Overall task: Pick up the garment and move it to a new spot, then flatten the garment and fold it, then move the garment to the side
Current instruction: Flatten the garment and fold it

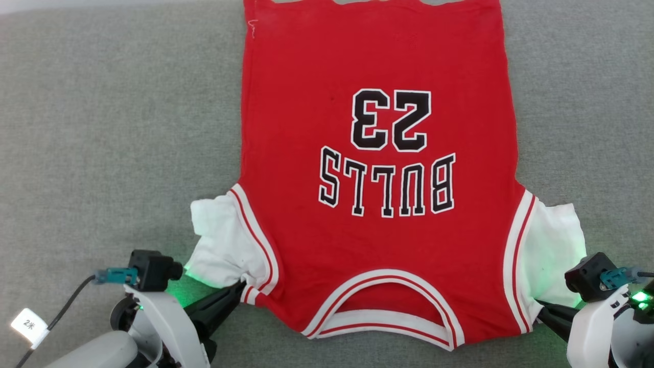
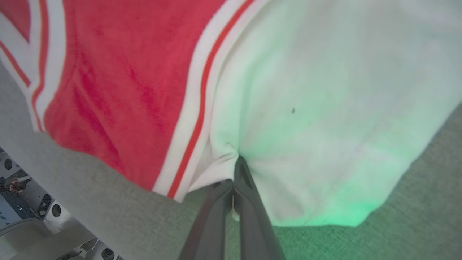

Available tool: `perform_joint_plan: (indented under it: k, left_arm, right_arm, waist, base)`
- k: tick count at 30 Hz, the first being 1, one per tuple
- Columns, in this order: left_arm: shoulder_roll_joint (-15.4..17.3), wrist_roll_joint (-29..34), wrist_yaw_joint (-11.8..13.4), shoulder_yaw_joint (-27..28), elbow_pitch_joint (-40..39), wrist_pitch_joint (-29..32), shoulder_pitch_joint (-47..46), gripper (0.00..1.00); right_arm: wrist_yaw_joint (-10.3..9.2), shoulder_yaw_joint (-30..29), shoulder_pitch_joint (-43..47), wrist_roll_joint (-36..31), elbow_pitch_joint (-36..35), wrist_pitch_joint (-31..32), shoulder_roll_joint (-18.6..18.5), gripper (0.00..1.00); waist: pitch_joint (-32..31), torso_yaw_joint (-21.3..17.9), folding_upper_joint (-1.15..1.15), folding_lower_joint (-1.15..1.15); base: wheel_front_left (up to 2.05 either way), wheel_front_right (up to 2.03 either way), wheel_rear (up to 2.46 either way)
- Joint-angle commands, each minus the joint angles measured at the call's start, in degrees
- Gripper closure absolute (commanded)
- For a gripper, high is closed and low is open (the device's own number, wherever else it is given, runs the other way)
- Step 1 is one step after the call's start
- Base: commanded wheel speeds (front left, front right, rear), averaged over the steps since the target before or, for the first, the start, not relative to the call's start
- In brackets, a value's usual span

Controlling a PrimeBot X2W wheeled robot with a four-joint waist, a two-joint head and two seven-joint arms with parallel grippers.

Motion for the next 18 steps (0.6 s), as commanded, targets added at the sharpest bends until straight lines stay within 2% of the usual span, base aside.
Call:
perform_joint_plan:
  k: [1,2,3,5,8,12,15,18]
  left_arm:
    - [-1.5,0.1,0.7,-1.3,2.6,0.6,1.0,1.0]
    - [-1.7,-0.1,0.7,-1.3,3.0,0.5,1.0,1.0]
    - [-1.8,-0.3,0.8,-1.2,3.3,0.3,1.0,1.0]
    - [-1.9,-0.3,0.7,-0.9,3.6,-0.5,1.3,1.0]
    - [-1.9,-0.7,0.7,-0.4,3.5,-2.2,2.3,1.0]
    - [-1.8,-0.6,1.1,-0.1,2.2,-3.9,3.8,1.0]
    - [-2.2,0.7,2.6,0.3,0.7,-4.9,4.1,1.0]
    - [-3.0,1.9,3.6,0.4,-1.2,-5.5,4.0,1.0]
  right_arm:
    - [-0.39,1.8,-0.6,-0.5,2.0,-0.5,1.2,1.0]
    - [-0.4,2.2,-1.4,-0.6,2.0,-1.5,1.2,0.91]
    - [-0.39,2.4,-1.8,0.1,1.9,-2.6,1.4,0.63]
    - [-0.31,3.2,-2.1,2.6,1.1,-4.1,1.5,0.0]
    - [-0.31,2.5,-1.2,6.6,-1.1,-5.2,-1.0,0.0]
    - [-0.26,-2.1,0.2,10.8,-6.5,-6.1,-5.4,0.0]
    - [-0.27,-8.8,1.2,15.4,-12.0,-5.1,-10.1,0.0]
    - [-0.26,-16.9,0.2,17.8,-14.7,-3.4,-13.5,0.0]
  waist:
    - [0.0,-0.3,0.0,0.0]
    - [0.0,-0.5,0.0,0.0]
    - [0.0,-0.7,0.0,0.0]
    - [-0.1,-1.1,0.0,0.0]
    - [-0.6,-1.6,0.0,0.0]
    - [-0.8,-1.8,0.0,0.0]
    - [-0.4,-1.1,0.0,0.0]
    - [0.3,-0.2,0.0,0.0]
  base:
    - [0.0,0.0,0.0]
    - [0.0,0.0,0.0]
    - [0.0,0.0,0.0]
    - [0.0,0.0,0.0]
    - [0.0,0.0,0.0]
    - [0.0,0.0,0.0]
    - [0.0,0.0,0.0]
    - [0.0,0.0,0.0]
